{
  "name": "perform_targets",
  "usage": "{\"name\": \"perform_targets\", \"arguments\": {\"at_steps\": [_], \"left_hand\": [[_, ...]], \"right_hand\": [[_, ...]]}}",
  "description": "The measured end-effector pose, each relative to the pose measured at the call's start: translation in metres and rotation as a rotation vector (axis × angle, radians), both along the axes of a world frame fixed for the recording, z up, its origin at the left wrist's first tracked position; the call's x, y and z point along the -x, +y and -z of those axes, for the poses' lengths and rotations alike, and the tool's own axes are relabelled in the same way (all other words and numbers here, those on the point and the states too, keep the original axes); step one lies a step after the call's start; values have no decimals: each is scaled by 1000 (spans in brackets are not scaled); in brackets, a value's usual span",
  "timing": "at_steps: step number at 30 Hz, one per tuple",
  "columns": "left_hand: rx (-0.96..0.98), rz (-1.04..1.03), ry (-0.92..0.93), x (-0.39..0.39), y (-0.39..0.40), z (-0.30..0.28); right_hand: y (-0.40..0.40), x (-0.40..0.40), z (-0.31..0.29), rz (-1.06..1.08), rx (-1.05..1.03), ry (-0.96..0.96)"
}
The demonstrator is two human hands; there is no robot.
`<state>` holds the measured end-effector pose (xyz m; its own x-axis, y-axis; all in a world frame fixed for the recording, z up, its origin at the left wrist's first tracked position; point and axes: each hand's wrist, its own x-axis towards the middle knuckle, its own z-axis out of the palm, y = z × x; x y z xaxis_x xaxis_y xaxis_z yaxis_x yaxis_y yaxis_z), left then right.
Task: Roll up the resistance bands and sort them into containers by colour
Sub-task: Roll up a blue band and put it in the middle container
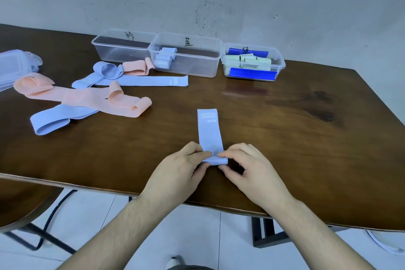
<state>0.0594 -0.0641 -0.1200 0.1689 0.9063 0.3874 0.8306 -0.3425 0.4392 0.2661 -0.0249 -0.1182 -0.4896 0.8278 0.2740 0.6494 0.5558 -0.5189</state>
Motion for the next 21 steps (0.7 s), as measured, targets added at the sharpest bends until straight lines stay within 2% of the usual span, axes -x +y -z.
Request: {"name": "perform_targets", "arguments": {"at_steps": [4,11,21], "left_hand": [[5,-6,-43,1,2,-2],[-7,20,5,1,9,1],[21,24,-16,2,12,-3]], "right_hand": [[5,1,0,10,0,-34],[9,5,-5,5,10,-85],[15,9,-1,14,-25,-44]]}}
